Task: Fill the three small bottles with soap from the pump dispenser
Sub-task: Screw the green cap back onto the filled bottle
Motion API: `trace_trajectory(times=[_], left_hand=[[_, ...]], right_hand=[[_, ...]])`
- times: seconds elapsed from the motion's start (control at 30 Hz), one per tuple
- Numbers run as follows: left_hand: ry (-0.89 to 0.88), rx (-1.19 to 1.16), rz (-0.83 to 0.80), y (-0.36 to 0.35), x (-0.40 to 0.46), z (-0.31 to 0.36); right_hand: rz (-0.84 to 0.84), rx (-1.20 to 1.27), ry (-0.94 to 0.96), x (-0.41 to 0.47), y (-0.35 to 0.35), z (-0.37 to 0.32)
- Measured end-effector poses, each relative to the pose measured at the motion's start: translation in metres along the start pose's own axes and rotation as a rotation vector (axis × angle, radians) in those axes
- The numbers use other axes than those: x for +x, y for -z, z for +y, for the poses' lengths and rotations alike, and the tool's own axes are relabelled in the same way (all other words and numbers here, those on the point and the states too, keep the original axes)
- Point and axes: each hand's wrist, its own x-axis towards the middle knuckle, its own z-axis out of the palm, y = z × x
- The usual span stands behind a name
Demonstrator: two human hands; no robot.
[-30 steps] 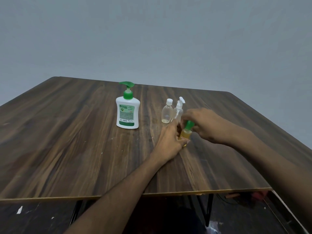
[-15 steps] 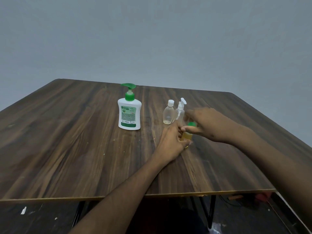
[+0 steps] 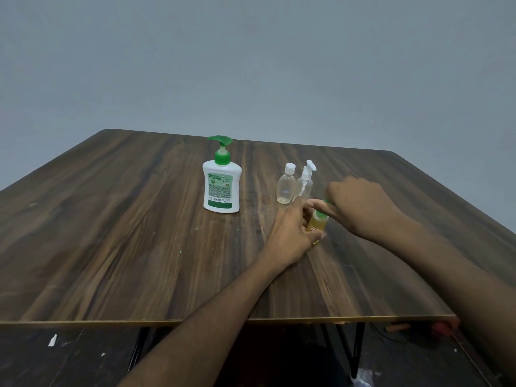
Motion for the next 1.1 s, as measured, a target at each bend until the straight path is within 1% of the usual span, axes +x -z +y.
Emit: trace_trajectory(times=[0.07,0.17,0.23,0.27,0.4,0.6,0.8,0.87,1.0,1.1], left_hand=[[-0.001,0.009,0.011,0.0,0.0,0.0],[0.014,0.008,0.018,-0.002,0.002,-0.003],[0.022,0.0,0.007,-0.003,0.003,-0.004],[0.023,-0.004,0.002,-0.003,0.003,-0.004],[0.023,-0.013,-0.005,-0.003,0.002,-0.005],[0.032,-0.008,0.019,-0.004,0.003,-0.005],[0.026,-0.002,0.039,-0.004,0.002,-0.006],[0.021,-0.005,0.038,-0.004,0.002,-0.007],[0.012,-0.012,0.038,-0.005,0.001,-0.006],[0.014,0.0,0.041,-0.004,0.002,-0.007]], right_hand=[[0.014,0.079,0.01,0.0,0.0,0.003],[-0.004,0.343,0.156,-0.004,0.004,0.01],[-0.045,0.383,0.239,-0.007,0.009,0.011],[-0.048,0.378,0.248,-0.008,0.009,0.01],[-0.02,0.366,0.197,-0.007,0.003,0.01],[0.013,0.342,0.182,-0.005,-0.003,0.005],[0.045,0.338,0.128,-0.003,-0.005,0.002],[0.061,0.304,0.081,-0.002,-0.008,-0.001],[0.099,0.313,-0.08,-0.009,-0.017,-0.01],[0.117,0.276,-0.124,-0.011,-0.018,-0.017]])
